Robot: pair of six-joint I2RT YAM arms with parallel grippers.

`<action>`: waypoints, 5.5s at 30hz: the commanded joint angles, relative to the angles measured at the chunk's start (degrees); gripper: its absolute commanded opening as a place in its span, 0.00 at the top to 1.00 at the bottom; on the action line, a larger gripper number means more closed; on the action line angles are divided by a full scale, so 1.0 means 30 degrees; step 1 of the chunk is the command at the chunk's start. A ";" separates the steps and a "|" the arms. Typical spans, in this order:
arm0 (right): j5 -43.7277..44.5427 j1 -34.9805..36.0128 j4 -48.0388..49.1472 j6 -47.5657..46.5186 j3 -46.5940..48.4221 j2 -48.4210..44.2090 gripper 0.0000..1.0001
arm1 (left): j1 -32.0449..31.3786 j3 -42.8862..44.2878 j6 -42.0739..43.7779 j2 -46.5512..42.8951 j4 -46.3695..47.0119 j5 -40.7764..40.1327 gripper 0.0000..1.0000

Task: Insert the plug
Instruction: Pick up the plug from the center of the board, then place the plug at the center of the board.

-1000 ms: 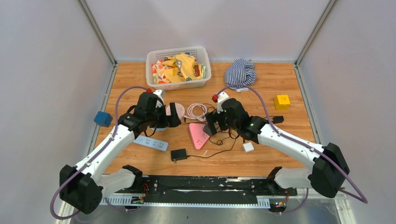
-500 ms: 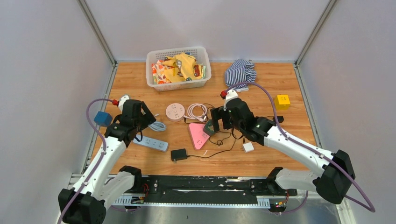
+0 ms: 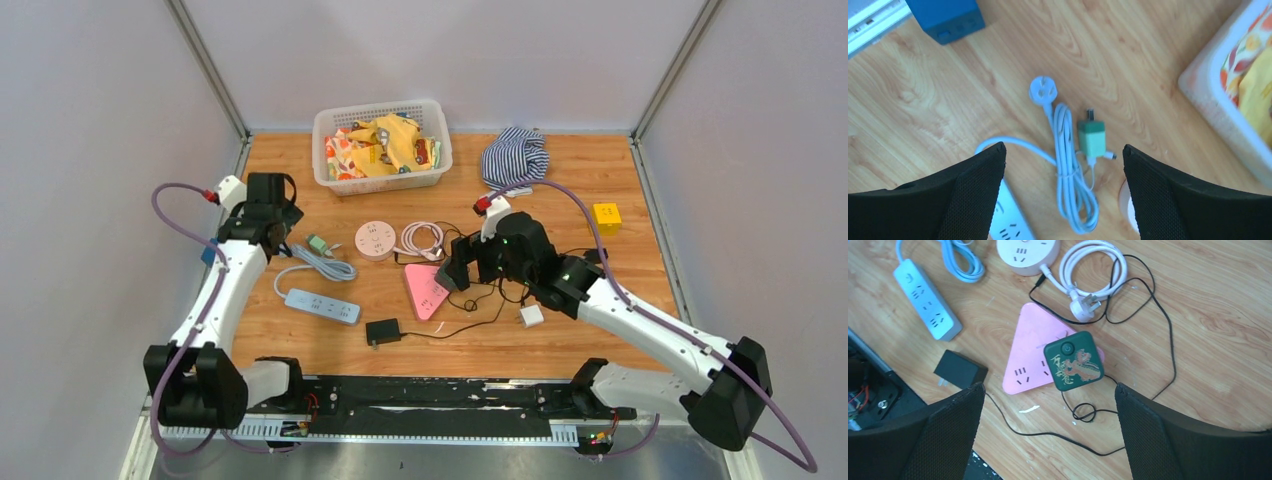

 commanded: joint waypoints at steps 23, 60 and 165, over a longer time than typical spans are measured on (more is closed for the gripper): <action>-0.2242 -0.0173 0.1374 -0.0088 -0.1723 -0.3888 0.01 | 0.8353 0.1794 0.2219 0.7134 0.3001 -0.1414 0.08; -0.2518 -0.0176 0.1387 -0.0960 -0.2064 -0.3854 0.01 | 0.9072 0.2344 0.2519 0.9676 0.3340 0.1446 0.47; -0.0077 0.7907 2.0033 -2.4057 -0.2351 1.3018 0.13 | -0.5940 -0.2155 0.6593 0.3492 0.0985 1.1910 0.45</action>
